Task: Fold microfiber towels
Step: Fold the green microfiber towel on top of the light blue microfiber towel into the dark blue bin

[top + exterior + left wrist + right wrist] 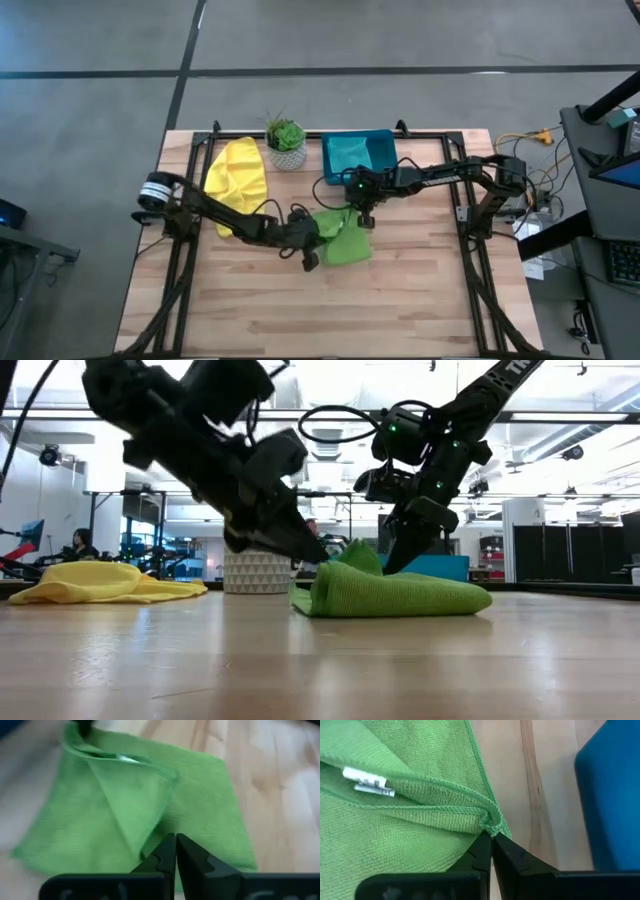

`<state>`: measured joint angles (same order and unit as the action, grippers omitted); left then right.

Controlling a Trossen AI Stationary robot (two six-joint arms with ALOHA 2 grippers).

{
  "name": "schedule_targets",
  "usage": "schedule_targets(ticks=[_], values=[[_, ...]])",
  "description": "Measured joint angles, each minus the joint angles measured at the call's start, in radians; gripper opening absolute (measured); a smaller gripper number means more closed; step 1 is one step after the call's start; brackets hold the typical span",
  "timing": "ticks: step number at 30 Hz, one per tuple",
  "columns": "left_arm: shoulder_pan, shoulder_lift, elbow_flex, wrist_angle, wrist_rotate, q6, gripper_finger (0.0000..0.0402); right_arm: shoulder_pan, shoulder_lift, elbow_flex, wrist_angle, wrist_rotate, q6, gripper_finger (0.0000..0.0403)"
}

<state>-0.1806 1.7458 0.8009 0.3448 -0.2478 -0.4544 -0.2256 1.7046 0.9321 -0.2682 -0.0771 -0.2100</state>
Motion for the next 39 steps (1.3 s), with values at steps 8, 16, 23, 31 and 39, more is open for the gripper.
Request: schedule_targets(ticks=[8,16,23,31,39], values=[[0.000,-0.098,-0.003,-0.052,-0.042,0.075,0.0000,0.000,0.000,0.000,0.019,0.000,0.000,0.0009],[0.008,-0.080,-0.007,-0.058,0.006,0.180,0.0049,0.000,0.000,-0.001,0.019,0.000,0.000,0.0009],[0.016,-0.068,0.002,-0.047,-0.048,0.218,0.0175,0.000,0.000,-0.001,0.019,0.000,0.000,0.0009],[0.018,0.043,0.074,-0.026,-0.047,0.226,0.0233,-0.004,0.001,-0.001,0.019,-0.001,0.000,0.0009],[0.019,0.123,0.197,-0.136,-0.172,0.226,0.0215,-0.004,0.001,-0.003,0.016,-0.005,0.000,0.0009]])
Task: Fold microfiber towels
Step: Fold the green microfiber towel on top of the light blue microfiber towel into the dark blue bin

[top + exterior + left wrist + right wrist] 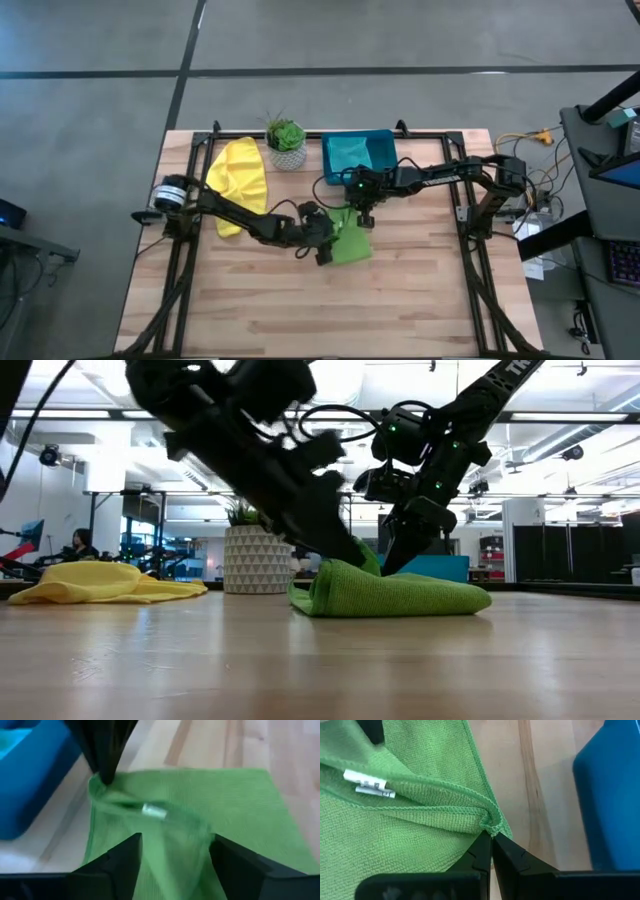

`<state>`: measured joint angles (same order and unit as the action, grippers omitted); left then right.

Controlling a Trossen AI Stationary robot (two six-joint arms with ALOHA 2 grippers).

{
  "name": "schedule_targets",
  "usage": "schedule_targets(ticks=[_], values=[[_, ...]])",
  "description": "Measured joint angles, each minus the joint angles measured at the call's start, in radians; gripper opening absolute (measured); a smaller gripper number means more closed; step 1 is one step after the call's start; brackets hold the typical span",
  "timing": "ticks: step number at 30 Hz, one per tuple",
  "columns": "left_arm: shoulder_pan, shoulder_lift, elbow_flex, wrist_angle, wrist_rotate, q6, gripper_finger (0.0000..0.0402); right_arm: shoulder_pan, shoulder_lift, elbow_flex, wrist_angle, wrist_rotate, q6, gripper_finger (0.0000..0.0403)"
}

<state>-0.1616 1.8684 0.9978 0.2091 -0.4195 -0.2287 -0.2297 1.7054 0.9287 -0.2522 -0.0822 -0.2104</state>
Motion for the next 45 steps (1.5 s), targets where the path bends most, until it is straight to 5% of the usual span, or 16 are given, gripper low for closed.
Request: schedule_targets(ticks=[16,32,45], values=[[0.001,0.012,0.059,-0.096,0.003,0.000,0.0010,0.000,0.000,-0.002,-0.001,-0.003,-0.011,0.0009],[0.001,0.005,0.060,-0.168,0.004,-0.044,0.0000,-0.019,-0.047,-0.002,-0.036,-0.008,0.081,0.0100],[0.006,0.003,0.058,-0.194,-0.010,-0.053,0.0000,0.077,-0.047,-0.018,-0.044,-0.074,0.158,0.0059]])
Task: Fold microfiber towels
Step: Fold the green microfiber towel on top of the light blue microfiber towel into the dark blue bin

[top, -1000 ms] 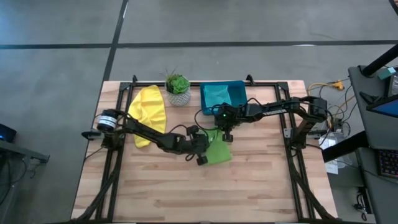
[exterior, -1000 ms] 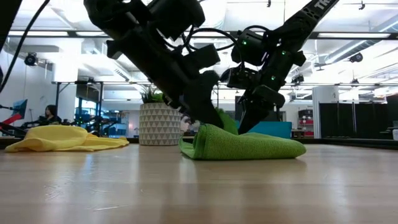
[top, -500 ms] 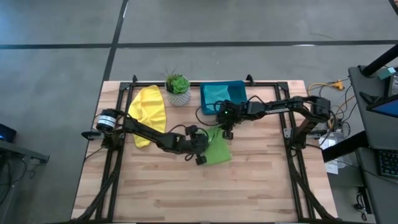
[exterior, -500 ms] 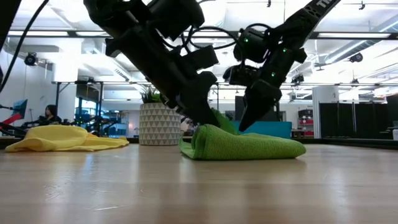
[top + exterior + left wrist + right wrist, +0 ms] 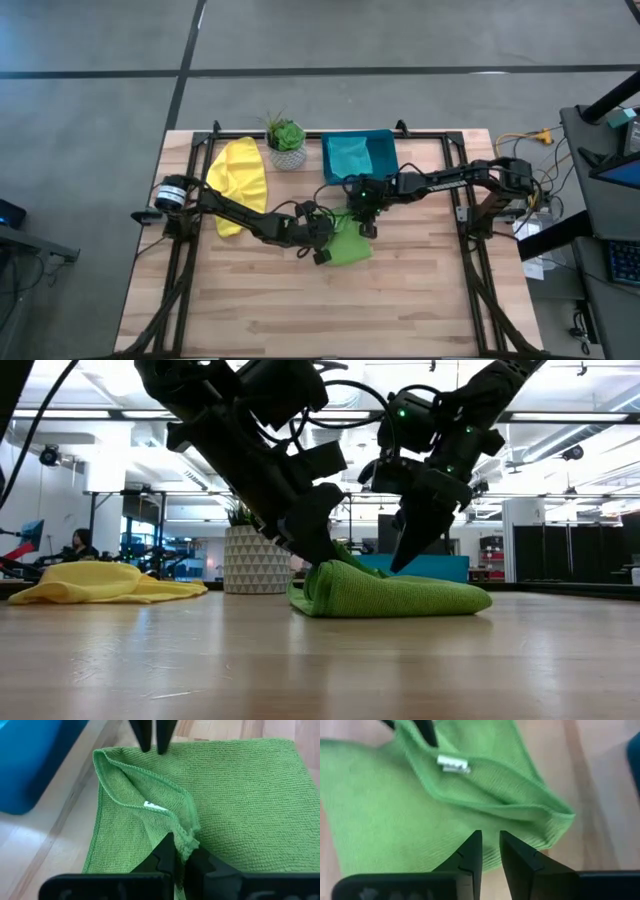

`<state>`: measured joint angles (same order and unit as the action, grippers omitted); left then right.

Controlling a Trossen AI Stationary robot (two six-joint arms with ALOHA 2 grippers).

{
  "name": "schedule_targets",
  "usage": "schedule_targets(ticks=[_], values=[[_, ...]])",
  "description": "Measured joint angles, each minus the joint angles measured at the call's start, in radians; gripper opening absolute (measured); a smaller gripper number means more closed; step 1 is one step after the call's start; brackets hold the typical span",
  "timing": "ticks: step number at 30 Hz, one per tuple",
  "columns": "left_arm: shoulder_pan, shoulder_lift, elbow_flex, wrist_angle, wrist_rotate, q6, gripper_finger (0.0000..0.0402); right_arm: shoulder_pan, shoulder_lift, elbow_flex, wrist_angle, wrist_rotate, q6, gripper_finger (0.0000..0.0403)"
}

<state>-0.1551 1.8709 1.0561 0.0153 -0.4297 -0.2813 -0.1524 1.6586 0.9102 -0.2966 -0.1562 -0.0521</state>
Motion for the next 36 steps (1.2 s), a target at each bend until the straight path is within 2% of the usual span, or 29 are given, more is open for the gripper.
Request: schedule_targets(ticks=[9,36], values=[[0.014,-0.017,-0.001,-0.032,-0.055,0.000,0.0000,0.019,0.062,-0.051,0.051,0.000,0.052,0.0034],[0.094,-0.027,-0.028,-0.171,-0.058,-0.002,0.0000,0.015,0.065,-0.053,0.072,0.003,0.045,0.0033]])
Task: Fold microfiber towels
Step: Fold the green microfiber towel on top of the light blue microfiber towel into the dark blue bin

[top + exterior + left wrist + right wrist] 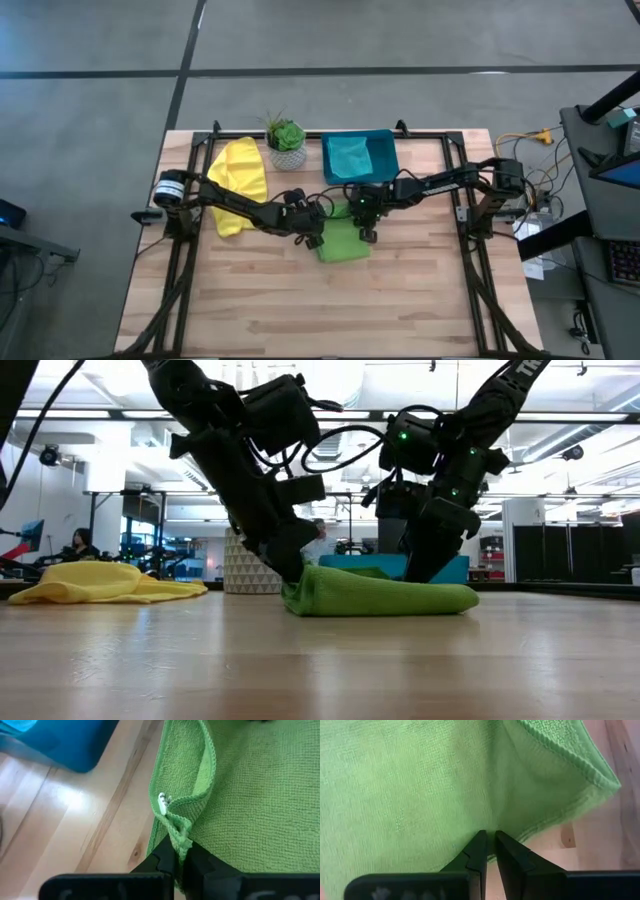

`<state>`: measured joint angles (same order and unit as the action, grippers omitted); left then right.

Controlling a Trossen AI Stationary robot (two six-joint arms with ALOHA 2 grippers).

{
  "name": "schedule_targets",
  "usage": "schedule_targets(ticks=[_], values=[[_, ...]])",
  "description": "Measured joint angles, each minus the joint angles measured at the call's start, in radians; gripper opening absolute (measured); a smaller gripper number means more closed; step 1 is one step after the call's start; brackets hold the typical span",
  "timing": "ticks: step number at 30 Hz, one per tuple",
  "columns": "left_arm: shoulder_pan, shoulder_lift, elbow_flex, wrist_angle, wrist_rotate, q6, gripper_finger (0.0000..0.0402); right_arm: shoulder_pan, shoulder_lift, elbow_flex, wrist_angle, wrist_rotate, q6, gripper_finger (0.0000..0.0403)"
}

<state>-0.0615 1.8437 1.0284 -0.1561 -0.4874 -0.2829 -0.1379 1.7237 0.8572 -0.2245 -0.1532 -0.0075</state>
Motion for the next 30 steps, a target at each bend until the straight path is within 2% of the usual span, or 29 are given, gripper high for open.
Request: schedule_targets(ticks=[5,8,13,20,22,27,30], values=[[0.003,-0.041,-0.006,-0.025,-0.019,0.004,0.0000,0.000,-0.010,0.018,-0.006,0.000,0.007,0.0033],[0.004,-0.068,-0.011,-0.021,-0.020,0.058,0.0011,0.000,-0.014,0.038,-0.005,0.000,0.011,0.0033],[0.004,-0.113,-0.023,-0.038,-0.027,0.105,0.0059,0.000,-0.012,0.082,0.002,0.000,-0.010,0.0034],[0.004,-0.126,-0.025,-0.105,-0.094,0.042,0.0121,-0.014,0.015,0.112,0.039,-0.001,-0.046,0.0033],[0.004,-0.126,-0.025,-0.096,-0.058,0.012,0.0128,-0.026,0.039,0.124,0.047,-0.001,-0.051,0.0033],[0.002,-0.111,-0.023,0.100,0.205,0.038,0.0119,-0.052,0.109,0.169,0.043,-0.003,-0.080,0.0033],[0.001,-0.074,-0.023,0.107,0.226,0.021,0.0099,-0.075,0.152,0.198,0.040,-0.003,-0.075,0.0033]])
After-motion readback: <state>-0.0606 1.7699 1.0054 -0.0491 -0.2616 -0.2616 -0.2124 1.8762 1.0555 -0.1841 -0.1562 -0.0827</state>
